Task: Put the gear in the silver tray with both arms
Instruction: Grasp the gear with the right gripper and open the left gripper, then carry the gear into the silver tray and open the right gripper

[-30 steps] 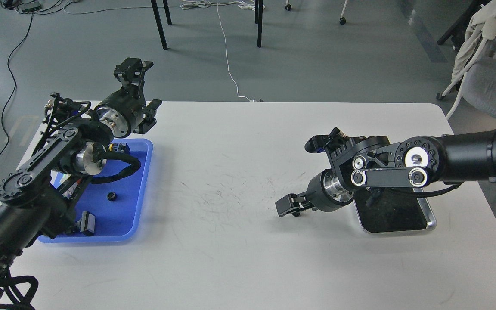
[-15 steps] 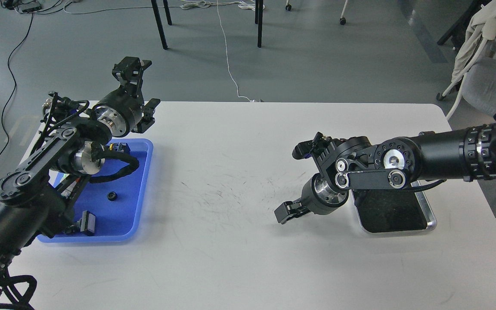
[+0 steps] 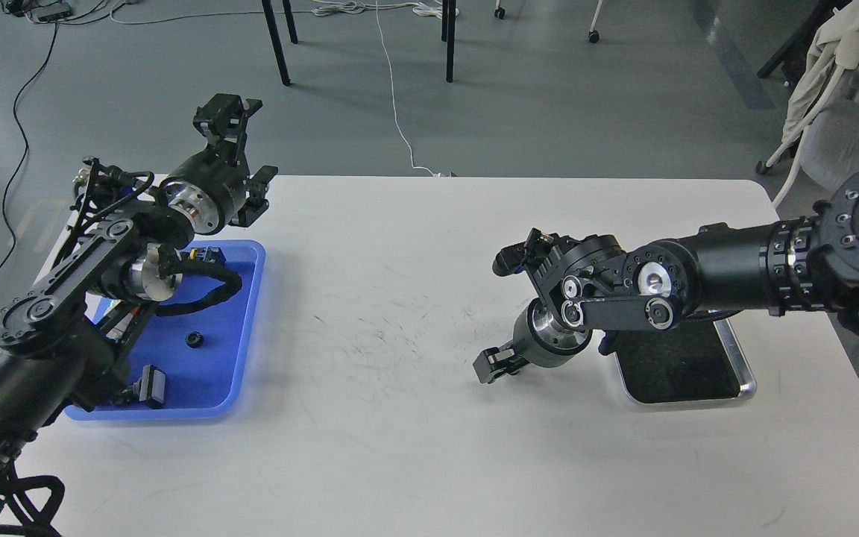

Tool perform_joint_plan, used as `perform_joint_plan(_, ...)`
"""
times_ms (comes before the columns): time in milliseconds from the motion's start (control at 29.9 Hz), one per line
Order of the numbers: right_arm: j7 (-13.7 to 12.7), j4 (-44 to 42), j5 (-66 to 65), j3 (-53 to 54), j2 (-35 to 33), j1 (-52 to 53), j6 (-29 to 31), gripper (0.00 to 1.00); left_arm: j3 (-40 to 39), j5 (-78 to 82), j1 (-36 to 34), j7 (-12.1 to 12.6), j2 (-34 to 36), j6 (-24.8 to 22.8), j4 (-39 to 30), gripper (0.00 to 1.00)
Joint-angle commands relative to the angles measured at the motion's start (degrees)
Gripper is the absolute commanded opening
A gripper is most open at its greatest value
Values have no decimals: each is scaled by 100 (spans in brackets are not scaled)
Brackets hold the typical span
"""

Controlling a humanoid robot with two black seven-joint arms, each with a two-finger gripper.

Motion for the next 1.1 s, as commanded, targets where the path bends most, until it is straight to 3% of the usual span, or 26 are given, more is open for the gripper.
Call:
perform_joint_plan(0,1,-9,0,-10,37,2,2,68,0,0,-9,0,0,0,-7,98)
perform_joint_plan(435,1,-9,-9,-212,152,54,10,32,-9,0,-9,0,26,9,-7,98)
perform_joint_plan(468,1,-9,-18,-212,152,63,10,27,-9,0,-9,0,26,9,1,98)
perform_joint_plan(569,9,-9,-18,-203,143,98,115,2,-9,0,-9,0,44,9,-7,98)
perform_joint_plan(770,9,35,-35,-195,-6,318,151,2,-9,0,-9,0,61,9,1,98)
perform_joint_plan(1071,106,-70,-105,280,-1841,652,160,2,-9,0,-9,0,62,9,1,98)
